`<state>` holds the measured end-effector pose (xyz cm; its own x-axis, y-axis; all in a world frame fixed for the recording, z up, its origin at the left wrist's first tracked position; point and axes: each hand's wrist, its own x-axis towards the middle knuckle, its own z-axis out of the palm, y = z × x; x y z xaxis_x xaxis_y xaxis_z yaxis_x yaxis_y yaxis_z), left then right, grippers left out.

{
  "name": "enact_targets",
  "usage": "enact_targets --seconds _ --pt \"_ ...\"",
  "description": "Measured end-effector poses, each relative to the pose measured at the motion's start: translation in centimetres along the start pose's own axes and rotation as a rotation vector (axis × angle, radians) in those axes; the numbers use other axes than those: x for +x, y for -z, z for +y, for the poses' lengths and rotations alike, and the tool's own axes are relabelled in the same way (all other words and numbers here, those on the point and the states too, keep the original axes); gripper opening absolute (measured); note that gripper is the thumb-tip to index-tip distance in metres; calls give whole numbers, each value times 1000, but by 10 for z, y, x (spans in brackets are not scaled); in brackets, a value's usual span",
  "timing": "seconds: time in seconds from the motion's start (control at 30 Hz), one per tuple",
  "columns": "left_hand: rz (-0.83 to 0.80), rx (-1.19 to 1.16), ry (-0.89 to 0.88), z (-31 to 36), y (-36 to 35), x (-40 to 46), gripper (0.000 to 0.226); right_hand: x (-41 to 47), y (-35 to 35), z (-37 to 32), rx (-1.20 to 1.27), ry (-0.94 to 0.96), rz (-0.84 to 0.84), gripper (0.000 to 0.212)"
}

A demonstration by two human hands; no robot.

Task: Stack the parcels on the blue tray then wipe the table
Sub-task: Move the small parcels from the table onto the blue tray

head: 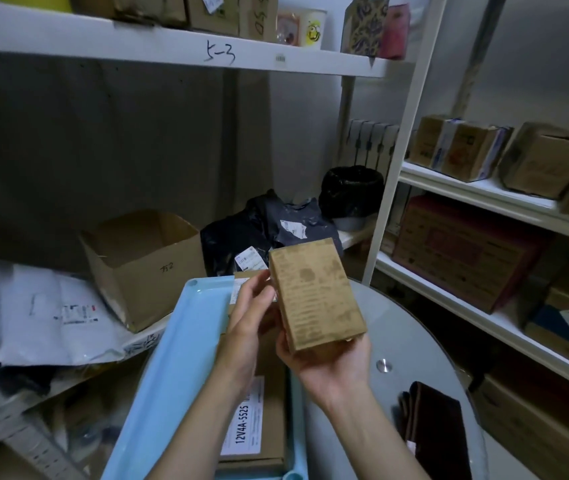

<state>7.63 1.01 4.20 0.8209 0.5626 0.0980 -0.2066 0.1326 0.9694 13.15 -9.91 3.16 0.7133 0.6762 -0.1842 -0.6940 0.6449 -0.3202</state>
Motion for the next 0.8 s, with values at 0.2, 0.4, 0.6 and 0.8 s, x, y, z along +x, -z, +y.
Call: enact_targets --seconds 0.2,0.4,0.6,0.8 --pt "245 -50 -96 12 23 -8 42 -6 -17 20 -986 533 89 59" --pt "170 -7 133 8 49 -23 45 -20 -4 63 -1761 668 46 45" --pt "276 71 302 -17 63 -21 43 -12 13 75 -1890 610 21 41" --pt "295 62 353 -24 71 -28 35 -4 13 81 -1941 682 7 36"
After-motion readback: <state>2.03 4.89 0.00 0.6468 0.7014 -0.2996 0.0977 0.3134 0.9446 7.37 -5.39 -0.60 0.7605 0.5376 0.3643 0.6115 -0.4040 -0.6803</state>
